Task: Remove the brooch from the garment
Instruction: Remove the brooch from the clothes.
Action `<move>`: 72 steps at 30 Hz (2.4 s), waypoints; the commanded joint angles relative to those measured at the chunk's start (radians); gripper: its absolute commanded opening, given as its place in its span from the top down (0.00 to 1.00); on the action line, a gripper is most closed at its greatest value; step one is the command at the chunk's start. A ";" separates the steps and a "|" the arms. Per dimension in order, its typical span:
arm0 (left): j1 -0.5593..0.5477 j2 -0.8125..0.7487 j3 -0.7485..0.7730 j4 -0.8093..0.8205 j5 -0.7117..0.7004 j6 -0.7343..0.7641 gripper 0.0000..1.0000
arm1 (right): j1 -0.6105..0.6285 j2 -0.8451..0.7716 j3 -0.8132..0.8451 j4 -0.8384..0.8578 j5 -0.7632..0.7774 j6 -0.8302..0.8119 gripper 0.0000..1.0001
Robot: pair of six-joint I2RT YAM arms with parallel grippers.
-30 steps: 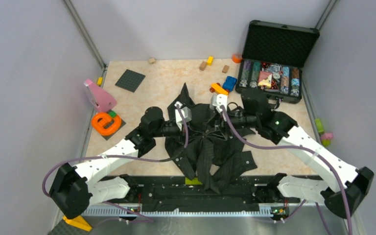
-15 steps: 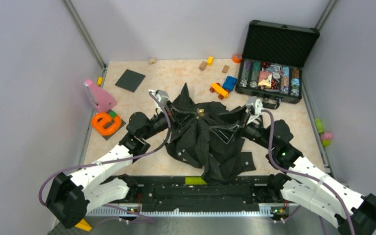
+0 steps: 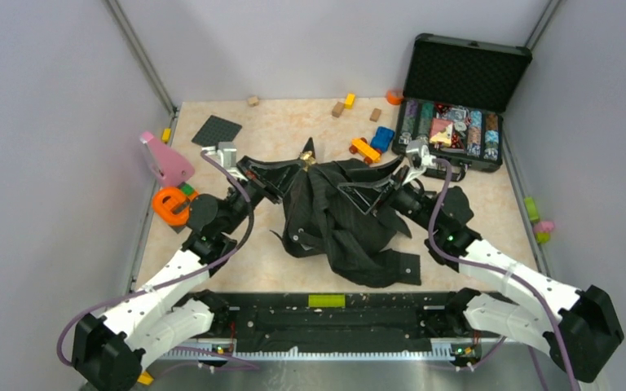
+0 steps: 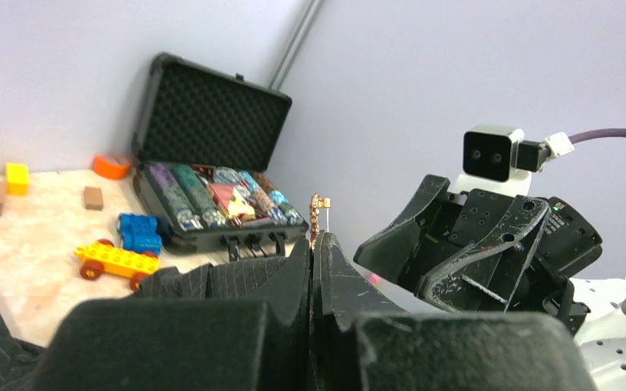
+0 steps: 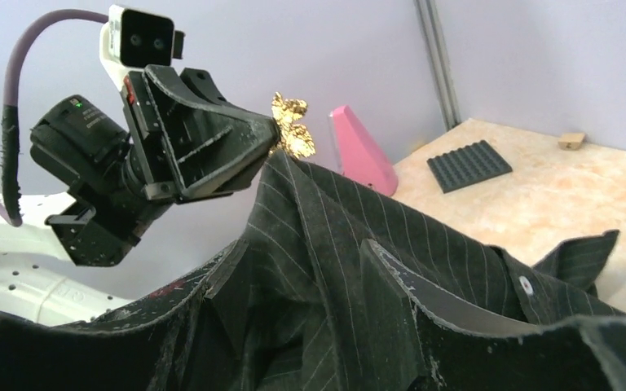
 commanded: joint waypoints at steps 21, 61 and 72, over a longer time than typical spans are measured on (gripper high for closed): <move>0.095 -0.077 0.019 0.069 0.379 -0.011 1.00 | 0.024 0.312 0.090 0.518 -0.260 0.227 0.56; 0.094 -0.076 0.028 0.068 0.480 -0.020 1.00 | 0.106 0.306 0.131 0.458 -0.187 0.222 0.89; 0.071 -0.065 0.039 0.012 0.519 0.109 1.00 | 0.108 0.310 0.152 0.438 -0.172 0.293 0.95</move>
